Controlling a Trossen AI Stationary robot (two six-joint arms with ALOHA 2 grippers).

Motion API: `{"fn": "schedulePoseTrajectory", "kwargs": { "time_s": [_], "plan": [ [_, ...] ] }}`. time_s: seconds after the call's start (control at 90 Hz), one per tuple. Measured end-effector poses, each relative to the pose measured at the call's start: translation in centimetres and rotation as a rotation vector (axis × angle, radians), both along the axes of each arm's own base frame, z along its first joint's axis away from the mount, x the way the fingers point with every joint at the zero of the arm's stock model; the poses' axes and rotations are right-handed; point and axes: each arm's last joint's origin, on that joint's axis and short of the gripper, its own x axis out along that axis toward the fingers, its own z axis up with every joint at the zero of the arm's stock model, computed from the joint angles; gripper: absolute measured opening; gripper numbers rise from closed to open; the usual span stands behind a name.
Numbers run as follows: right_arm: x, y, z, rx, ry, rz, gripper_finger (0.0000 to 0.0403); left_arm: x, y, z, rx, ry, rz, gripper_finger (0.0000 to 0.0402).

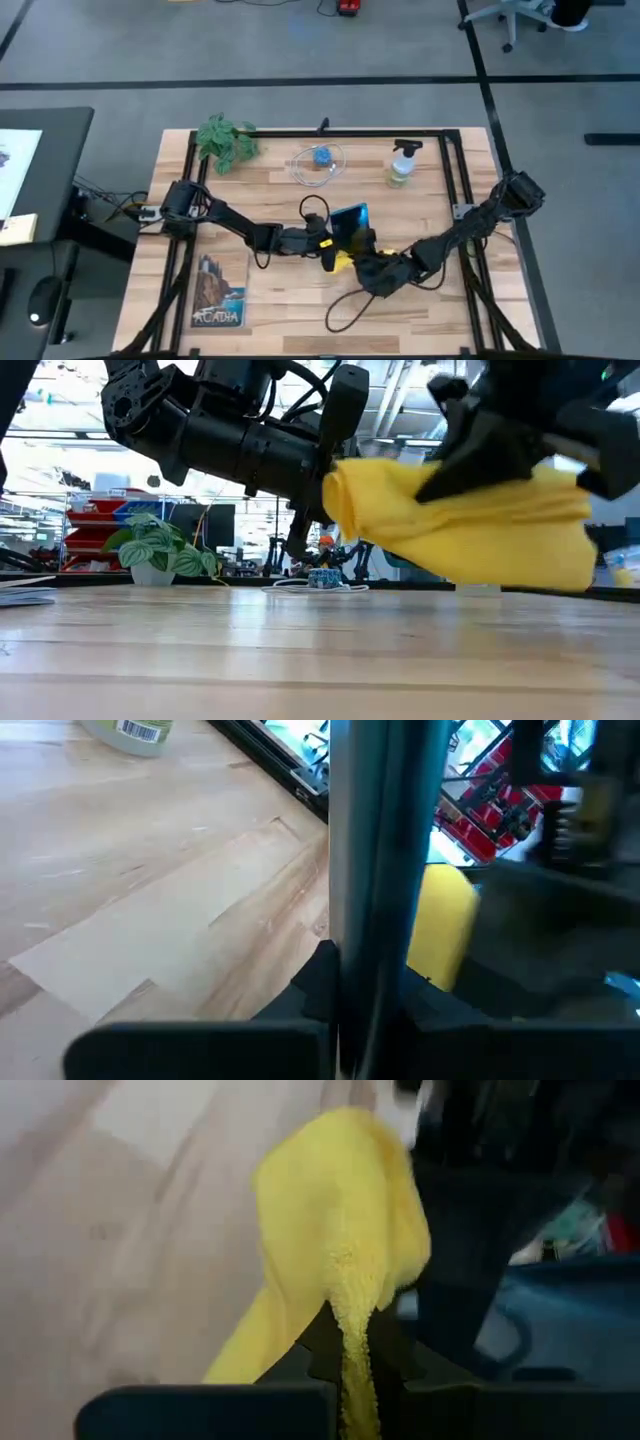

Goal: Apply microfiber cloth
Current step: Wipe the tablet with the yellow microfiber cloth

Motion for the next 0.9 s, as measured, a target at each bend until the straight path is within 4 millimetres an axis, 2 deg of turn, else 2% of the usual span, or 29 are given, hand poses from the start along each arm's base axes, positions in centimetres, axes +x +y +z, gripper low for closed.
{"fn": "schedulePoseTrajectory", "kwargs": {
  "time_s": [0.167,0.289,0.411,0.667,0.778,0.9],
  "plan": [
    [-2.5,-0.5,-1.2,-0.055,0.169,-0.122,0.0000,0.0,-0.1,0.0,0.000,0.002,-0.007,0.0009],
    [-3.4,-0.3,-1.3,-0.085,0.187,-0.174,0.0000,0.0,-0.1,0.0,0.000,0.003,-0.007,0.0009],
    [-3.1,0.3,-1.2,-0.049,0.133,-0.149,0.0000,0.0,-0.1,0.0,-0.002,0.002,-0.015,0.0009],
    [-0.3,0.8,0.2,-0.005,-0.067,-0.033,0.0000,0.0,-0.1,0.0,-0.003,-0.001,-0.015,0.0009],
    [-0.2,0.4,0.1,-0.024,-0.044,-0.041,0.0000,0.0,-0.2,0.0,-0.004,0.001,-0.033,0.0009],
    [-1.3,-0.2,-0.6,-0.037,0.051,-0.104,0.0000,0.0,-0.2,0.0,0.002,0.005,-0.035,0.0009]
  ]
}}
